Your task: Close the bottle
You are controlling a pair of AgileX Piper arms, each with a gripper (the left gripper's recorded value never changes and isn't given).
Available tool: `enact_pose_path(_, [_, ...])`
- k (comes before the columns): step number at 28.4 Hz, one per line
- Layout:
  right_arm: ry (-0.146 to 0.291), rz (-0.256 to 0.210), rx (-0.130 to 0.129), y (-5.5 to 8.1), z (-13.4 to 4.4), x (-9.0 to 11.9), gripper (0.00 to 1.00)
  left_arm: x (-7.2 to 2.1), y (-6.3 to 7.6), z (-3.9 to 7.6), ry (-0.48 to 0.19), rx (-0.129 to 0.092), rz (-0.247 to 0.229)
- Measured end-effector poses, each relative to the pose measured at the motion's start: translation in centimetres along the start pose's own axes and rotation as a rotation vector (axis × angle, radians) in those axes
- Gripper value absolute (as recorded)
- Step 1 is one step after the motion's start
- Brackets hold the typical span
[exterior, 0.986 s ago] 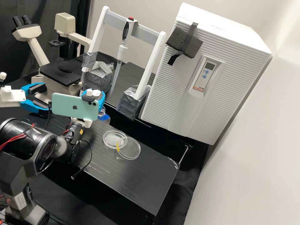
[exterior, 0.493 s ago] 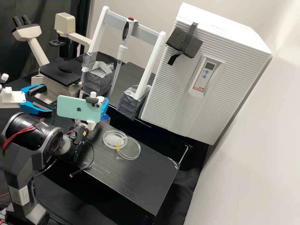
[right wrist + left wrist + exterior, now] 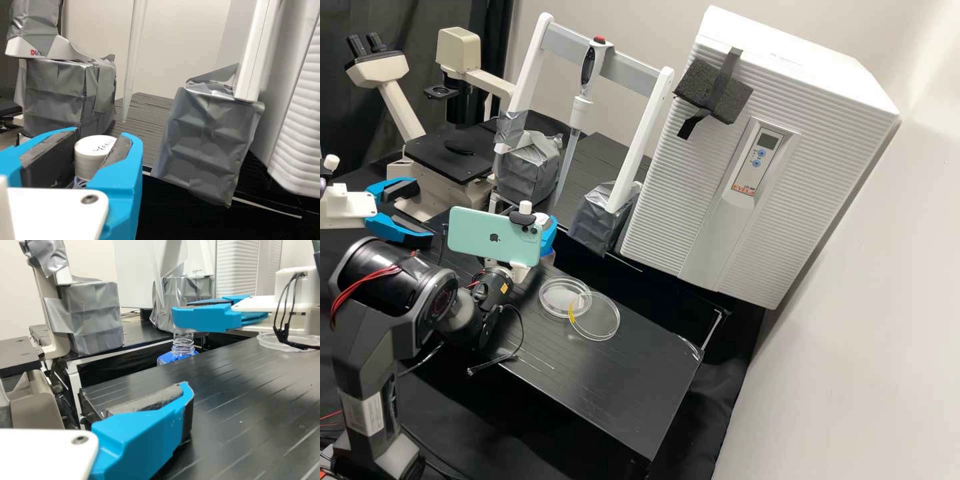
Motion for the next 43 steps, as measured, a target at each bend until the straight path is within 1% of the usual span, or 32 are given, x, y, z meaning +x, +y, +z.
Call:
enact_pose_path(4, [0.006,-0.009,0.000,-0.22,-0.22,0.02,0.00,0.00,0.00,0.00,0.000,0.000,0.000])
enact_pose_path(7, [0.008,-0.022,-0.010,-0.57,-0.29,0.08,0.00,0.00,0.00,0.00,0.000,0.000,0.000])
enact_pose_path(14, [-0.006,-0.032,-0.005,-0.94,0.03,0.19,0.00,-0.04,-0.05,0.00,0.000,0.000,-0.002])
enact_pose_path(23, [-0.013,-0.022,-0.006,-0.76,0.29,0.11,0.00,-0.02,-0.06,0.09,-0.002,-0.001,-0.002])
enact_pose_path(27, [-0.022,-0.031,-0.005,-0.99,0.52,-0.01,0.00,-0.02,-0.06,0.09,-0.002,-0.001,-0.002])
enact_pose_path(33, [-0.019,-0.024,-0.005,-0.93,0.54,-0.01,0.00,-0.02,-0.06,0.09,-0.002,-0.001,-0.002])
enact_pose_path(34, [-0.019,-0.024,-0.005,-0.93,0.54,-0.01,1.00,-0.02,-0.06,0.07,-0.001,-0.002,-0.002])
enact_pose_path(39, [-0.018,-0.023,-0.005,-0.94,0.55,-0.05,1.00,-0.02,0.00,-0.10,0.018,-0.013,0.005])
enact_pose_path(43, [-0.023,-0.025,-0.003,-1.01,0.62,-0.15,1.00,-0.07,0.18,-0.09,0.021,-0.013,0.013])
